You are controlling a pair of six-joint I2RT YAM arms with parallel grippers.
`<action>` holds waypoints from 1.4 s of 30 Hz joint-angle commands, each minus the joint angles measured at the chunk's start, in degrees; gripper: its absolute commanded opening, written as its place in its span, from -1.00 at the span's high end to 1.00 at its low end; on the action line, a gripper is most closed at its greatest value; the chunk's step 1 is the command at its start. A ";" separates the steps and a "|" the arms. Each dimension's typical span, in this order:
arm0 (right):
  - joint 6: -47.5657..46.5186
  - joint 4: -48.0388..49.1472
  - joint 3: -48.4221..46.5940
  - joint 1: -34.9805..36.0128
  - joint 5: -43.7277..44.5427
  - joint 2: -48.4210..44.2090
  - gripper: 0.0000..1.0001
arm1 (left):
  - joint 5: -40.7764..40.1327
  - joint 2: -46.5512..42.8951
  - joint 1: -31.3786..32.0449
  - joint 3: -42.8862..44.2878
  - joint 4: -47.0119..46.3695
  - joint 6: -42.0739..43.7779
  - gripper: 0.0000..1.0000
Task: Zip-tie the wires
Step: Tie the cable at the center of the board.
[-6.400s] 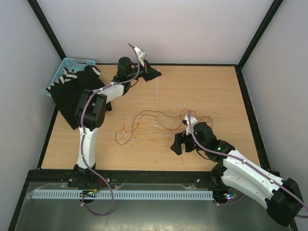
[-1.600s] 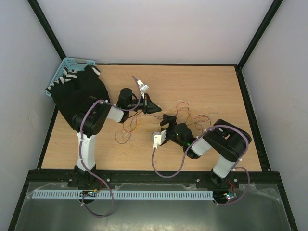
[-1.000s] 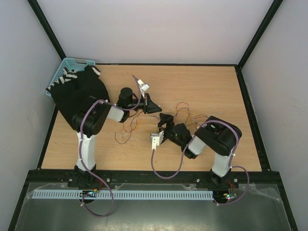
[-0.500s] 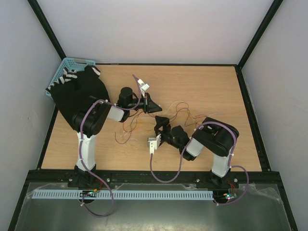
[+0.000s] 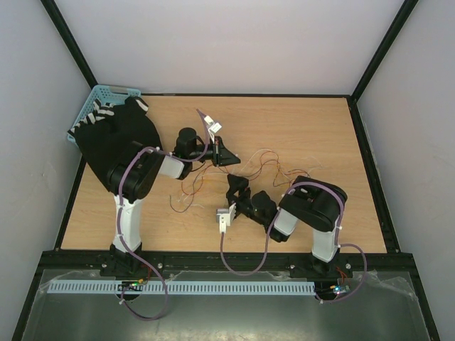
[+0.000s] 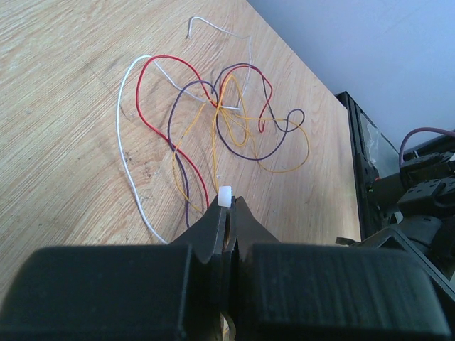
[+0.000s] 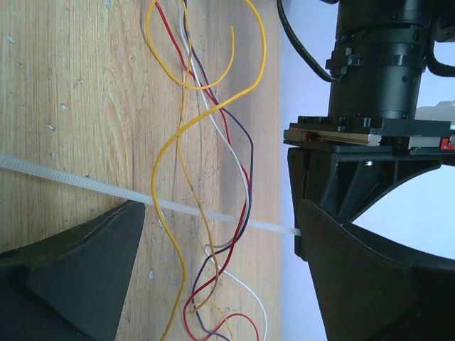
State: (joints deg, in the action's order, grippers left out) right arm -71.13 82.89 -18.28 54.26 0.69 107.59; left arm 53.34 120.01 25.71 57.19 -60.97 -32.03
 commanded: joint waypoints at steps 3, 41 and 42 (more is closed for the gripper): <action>-0.34 3.31 1.18 1.61 1.21 1.74 -0.98 | 1.15 0.97 0.23 1.42 -1.87 -0.35 1.00; 2.65 3.65 4.21 9.22 5.10 0.31 -0.77 | 0.36 1.92 0.29 1.87 -1.87 -0.77 1.00; 2.77 3.67 4.26 9.30 5.11 0.21 -0.76 | 0.36 1.98 0.28 1.87 -1.87 -0.77 1.00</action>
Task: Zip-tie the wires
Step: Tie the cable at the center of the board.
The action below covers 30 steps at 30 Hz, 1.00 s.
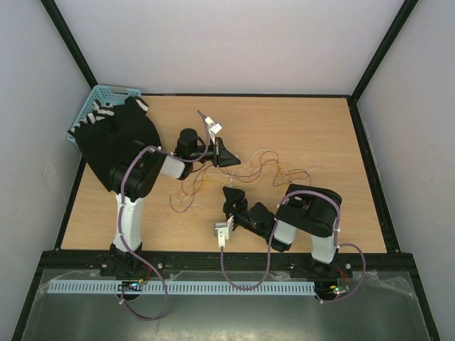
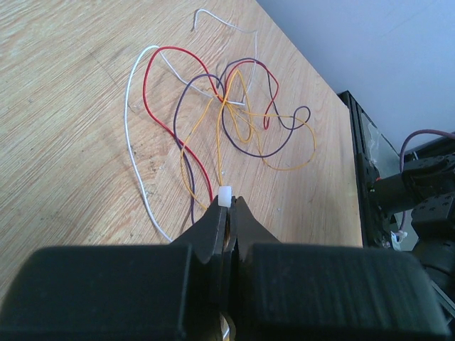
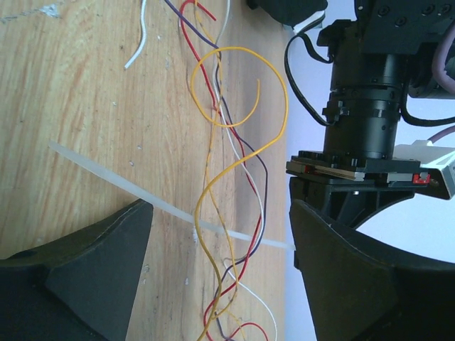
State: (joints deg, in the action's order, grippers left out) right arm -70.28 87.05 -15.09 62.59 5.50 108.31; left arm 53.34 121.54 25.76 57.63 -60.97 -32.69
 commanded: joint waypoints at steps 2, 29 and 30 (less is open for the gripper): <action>2.25 -0.80 1.08 1.18 0.42 -0.65 -0.69 | 0.43 0.43 0.20 1.52 -1.87 -0.10 1.00; 14.52 0.52 0.94 2.41 -0.97 -2.33 1.00 | 1.19 -0.01 0.24 1.22 -1.87 -0.05 1.00; 16.97 -0.08 0.89 2.45 -1.06 -3.11 1.00 | 1.30 -0.25 0.32 1.08 -1.87 0.11 1.00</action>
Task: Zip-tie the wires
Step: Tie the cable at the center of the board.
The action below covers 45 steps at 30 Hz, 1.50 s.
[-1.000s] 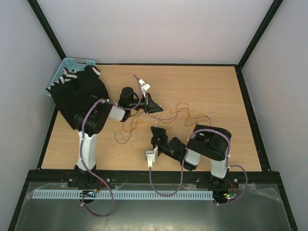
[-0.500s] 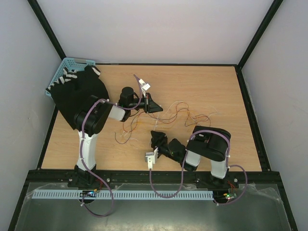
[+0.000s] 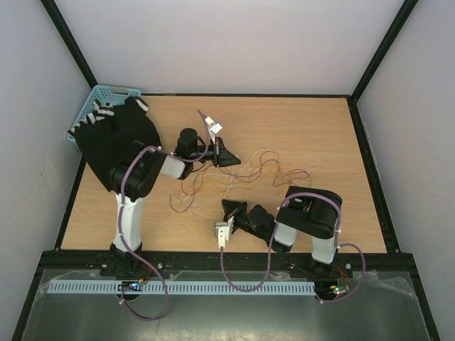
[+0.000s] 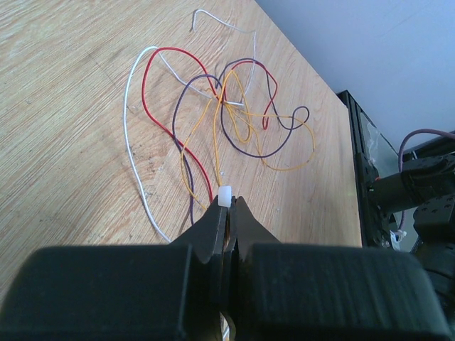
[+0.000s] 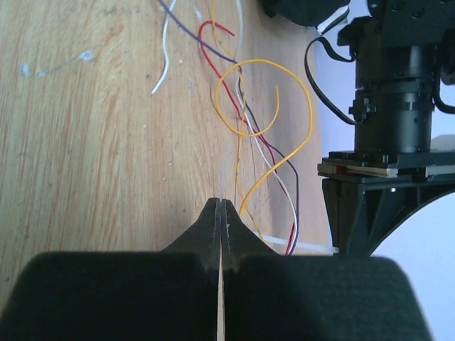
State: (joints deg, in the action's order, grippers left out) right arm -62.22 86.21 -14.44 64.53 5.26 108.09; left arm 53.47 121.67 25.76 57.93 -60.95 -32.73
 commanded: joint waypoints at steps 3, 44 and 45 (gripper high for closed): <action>15.54 -1.63 0.30 0.16 -1.85 -5.68 1.00 | 1.59 -1.21 0.31 0.37 -1.89 0.49 1.00; 70.72 -33.59 -7.74 -31.65 -43.69 -19.78 1.00 | -1.86 -9.44 2.84 -15.81 -13.52 20.22 1.00; 70.31 -34.86 -8.24 -31.73 -44.07 -19.69 1.00 | -2.14 -9.71 3.21 -16.29 -13.84 21.57 1.00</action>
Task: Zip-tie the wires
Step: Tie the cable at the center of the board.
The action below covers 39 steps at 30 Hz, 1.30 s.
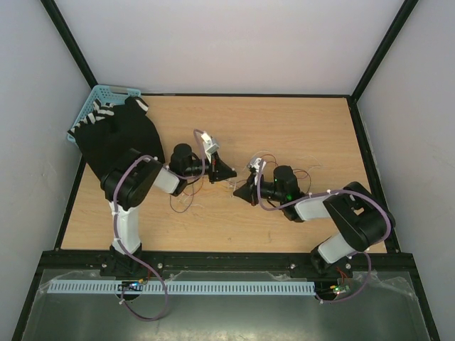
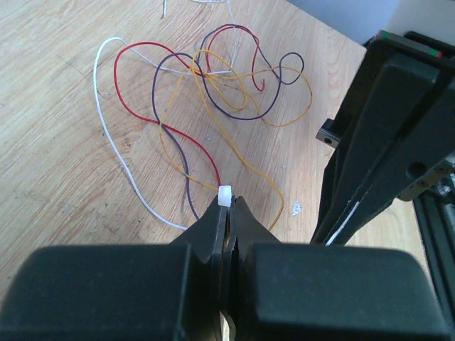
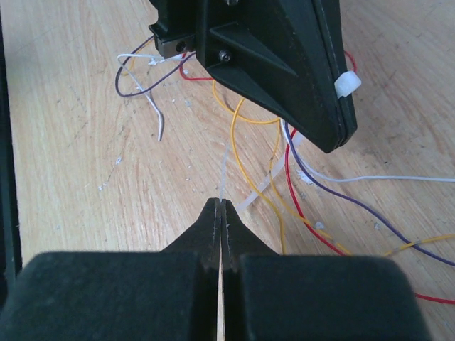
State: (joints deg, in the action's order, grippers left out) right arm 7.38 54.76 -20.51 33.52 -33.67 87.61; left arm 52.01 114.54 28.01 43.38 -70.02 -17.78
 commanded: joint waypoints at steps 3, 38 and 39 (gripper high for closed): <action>-1.39 -8.84 -4.15 -0.86 -6.39 0.62 1.00 | -1.19 -3.40 1.69 -3.11 -5.87 10.06 1.00; -7.27 -39.32 -16.16 -4.29 -15.09 -3.14 1.00 | -10.47 -10.65 7.07 -12.88 -11.80 33.12 1.00; -7.41 -39.82 -16.40 -4.25 -15.11 -2.96 1.00 | -10.56 -10.54 7.14 -12.80 -11.81 33.13 1.00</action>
State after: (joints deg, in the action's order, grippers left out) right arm 1.13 17.54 -34.83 29.52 -46.15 85.17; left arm 41.78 105.19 34.59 30.89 -79.02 13.06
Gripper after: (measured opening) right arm 0.009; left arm 0.002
